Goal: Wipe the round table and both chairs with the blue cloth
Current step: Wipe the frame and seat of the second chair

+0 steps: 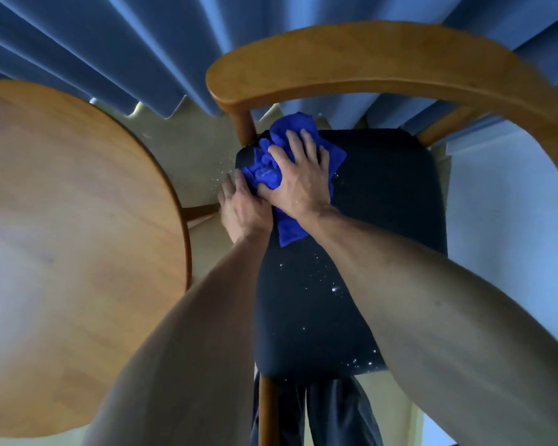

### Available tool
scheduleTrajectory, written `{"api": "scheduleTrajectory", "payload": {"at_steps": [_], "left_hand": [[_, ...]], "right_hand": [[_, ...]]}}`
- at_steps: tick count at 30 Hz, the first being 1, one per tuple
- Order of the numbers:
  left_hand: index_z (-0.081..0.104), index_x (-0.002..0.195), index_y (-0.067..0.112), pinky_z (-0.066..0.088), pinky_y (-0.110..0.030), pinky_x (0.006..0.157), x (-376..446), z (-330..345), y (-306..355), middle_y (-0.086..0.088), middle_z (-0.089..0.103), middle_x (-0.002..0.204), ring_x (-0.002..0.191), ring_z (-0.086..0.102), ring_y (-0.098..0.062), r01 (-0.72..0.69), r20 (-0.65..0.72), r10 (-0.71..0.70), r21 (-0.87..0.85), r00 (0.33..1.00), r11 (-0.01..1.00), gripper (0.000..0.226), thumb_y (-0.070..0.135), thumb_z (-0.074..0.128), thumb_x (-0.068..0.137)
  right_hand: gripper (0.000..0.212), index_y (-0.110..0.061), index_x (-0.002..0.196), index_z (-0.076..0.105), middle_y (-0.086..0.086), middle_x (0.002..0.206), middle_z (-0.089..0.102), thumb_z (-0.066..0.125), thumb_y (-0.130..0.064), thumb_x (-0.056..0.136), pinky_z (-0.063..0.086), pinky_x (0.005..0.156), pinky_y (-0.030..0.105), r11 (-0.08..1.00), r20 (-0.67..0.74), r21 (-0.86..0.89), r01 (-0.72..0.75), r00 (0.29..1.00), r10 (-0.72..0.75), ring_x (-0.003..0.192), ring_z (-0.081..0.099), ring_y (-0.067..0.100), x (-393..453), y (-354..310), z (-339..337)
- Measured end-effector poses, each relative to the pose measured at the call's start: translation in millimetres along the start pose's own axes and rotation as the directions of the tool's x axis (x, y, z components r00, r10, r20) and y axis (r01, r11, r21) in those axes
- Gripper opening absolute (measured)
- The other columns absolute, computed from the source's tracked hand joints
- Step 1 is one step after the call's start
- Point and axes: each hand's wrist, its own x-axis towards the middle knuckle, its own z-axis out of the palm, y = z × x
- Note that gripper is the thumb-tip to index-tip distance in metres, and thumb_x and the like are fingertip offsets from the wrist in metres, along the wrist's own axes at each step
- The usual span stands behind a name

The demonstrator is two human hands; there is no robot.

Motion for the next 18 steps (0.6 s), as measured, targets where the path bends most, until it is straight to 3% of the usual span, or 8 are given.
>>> {"api": "scheduleTrajectory", "payload": {"at_steps": [4, 8, 11, 14, 18], "left_hand": [[0.028, 0.151, 0.013, 0.029, -0.045, 0.112, -12.7, 2.4, 14.8, -0.008, 0.026, 0.158, 0.139, 0.028, -0.032, -0.086, 0.023, 0.084, 0.105, 0.996, 0.991, 0.063, 0.018, 0.044, 0.090], [0.028, 0.151, 0.015, 0.021, -0.042, 0.116, -6.4, 4.8, 36.5, -0.009, 0.021, 0.160, 0.145, 0.019, -0.029, -0.260, 0.066, 0.252, 0.203, 0.966, 0.944, 0.067, 0.011, 0.045, 0.087], [0.027, 0.152, 0.015, 0.020, -0.042, 0.116, -3.5, 11.9, 52.0, -0.010, 0.020, 0.160, 0.146, 0.017, -0.029, -0.196, 0.051, 0.190, 0.188, 0.981, 0.962, 0.066, 0.010, 0.043, 0.088], [0.025, 0.152, 0.018, 0.018, -0.044, 0.116, -9.6, 21.3, 61.0, -0.009, 0.014, 0.162, 0.148, 0.012, -0.028, -0.108, 0.041, 0.103, 0.162, 0.994, 0.981, 0.066, 0.014, 0.042, 0.089], [0.022, 0.153, 0.021, 0.017, -0.046, 0.115, -21.0, 27.5, 51.1, -0.012, 0.011, 0.162, 0.148, 0.011, -0.029, -0.067, 0.008, 0.067, 0.201, 0.998, 0.977, 0.066, 0.017, 0.042, 0.090]], "right_hand": [[0.060, -0.015, 0.121, 0.058, 0.008, 0.145, 0.047, 0.070, -0.044, 0.070, 0.036, 0.104, 0.051, 1.000, -0.030, 0.028, 0.009, 1.000, -0.008, 0.141, 0.034, 0.032, 1.2, 17.4, -8.6], [0.051, -0.012, 0.119, 0.058, 0.006, 0.141, 0.051, 0.068, -0.034, 0.074, 0.039, 0.102, 0.050, 0.993, -0.092, 0.051, -0.104, 0.990, 0.108, 0.139, 0.036, 0.029, -1.3, 56.6, -18.5], [0.049, -0.015, 0.123, 0.056, 0.005, 0.143, 0.049, 0.062, -0.035, 0.078, 0.039, 0.102, 0.049, 0.963, -0.133, 0.027, -0.267, 0.954, 0.268, 0.141, 0.033, 0.029, -4.9, 95.2, -28.7], [0.058, -0.021, 0.137, 0.048, 0.007, 0.151, 0.040, 0.058, -0.040, 0.083, 0.036, 0.106, 0.050, 0.883, -0.132, 0.063, -0.464, 0.874, 0.468, 0.144, 0.027, 0.031, -5.8, 129.8, -39.5], [0.072, -0.024, 0.149, 0.036, 0.008, 0.156, 0.034, 0.055, -0.046, 0.083, 0.036, 0.109, 0.047, 0.870, -0.112, 0.064, -0.489, 0.863, 0.493, 0.143, 0.026, 0.030, -9.6, 146.5, -44.0]]}}
